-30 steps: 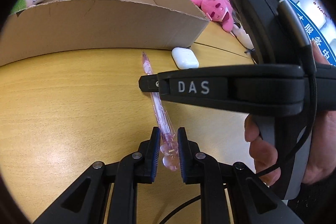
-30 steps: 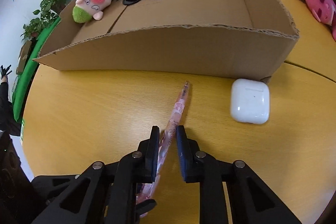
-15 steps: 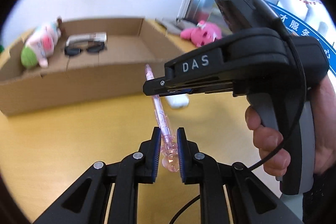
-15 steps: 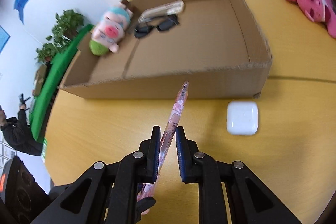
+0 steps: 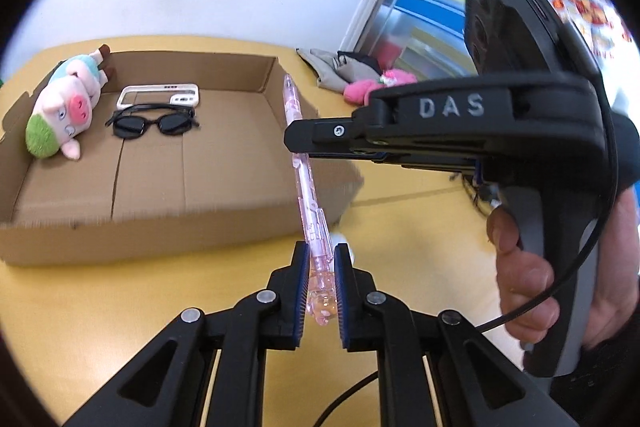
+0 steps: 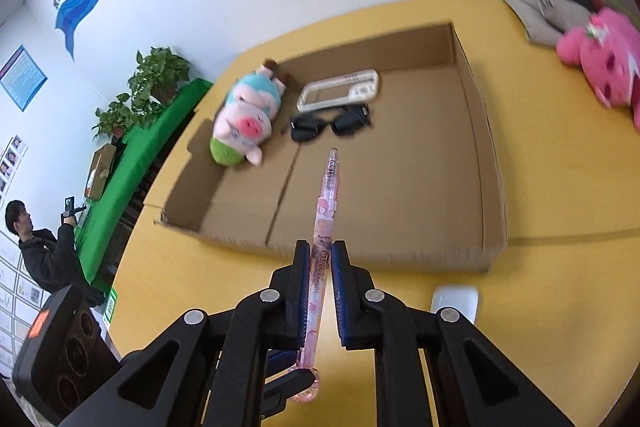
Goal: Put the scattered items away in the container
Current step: 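Lift the pink pen with the right gripper and carry it over the box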
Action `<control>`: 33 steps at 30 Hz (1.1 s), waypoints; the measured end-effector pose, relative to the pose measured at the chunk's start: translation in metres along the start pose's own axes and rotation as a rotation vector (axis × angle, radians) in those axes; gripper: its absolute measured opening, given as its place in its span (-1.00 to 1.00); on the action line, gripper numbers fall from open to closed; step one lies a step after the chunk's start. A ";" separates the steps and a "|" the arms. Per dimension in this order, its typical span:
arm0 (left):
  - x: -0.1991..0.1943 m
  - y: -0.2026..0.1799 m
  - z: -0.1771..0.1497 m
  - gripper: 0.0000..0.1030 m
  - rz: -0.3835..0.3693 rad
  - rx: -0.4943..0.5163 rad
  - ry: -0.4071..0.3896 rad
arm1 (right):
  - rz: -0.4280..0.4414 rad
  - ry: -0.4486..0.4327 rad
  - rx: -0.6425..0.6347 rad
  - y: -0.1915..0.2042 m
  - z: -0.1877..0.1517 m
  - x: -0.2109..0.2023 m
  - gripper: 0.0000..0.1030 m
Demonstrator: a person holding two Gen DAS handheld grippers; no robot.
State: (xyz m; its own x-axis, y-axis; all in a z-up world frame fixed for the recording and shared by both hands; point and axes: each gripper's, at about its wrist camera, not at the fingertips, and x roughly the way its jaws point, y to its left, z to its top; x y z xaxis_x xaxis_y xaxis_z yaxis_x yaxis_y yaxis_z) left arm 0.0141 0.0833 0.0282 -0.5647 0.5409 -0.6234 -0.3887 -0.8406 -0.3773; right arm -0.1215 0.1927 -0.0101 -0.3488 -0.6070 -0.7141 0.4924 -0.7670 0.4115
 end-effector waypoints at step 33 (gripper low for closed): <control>0.121 0.141 0.150 -1.00 0.126 -0.131 0.152 | -0.169 0.242 -0.266 -0.048 0.195 0.168 -0.49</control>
State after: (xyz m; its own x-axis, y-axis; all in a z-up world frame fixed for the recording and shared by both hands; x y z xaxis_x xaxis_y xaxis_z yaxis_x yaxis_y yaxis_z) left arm -0.2182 0.0348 0.0029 -0.4828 0.4294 -0.7632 -0.2190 -0.9030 -0.3696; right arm -0.3594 0.0863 -0.0393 -0.2603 -0.3864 -0.8848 0.6447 -0.7518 0.1386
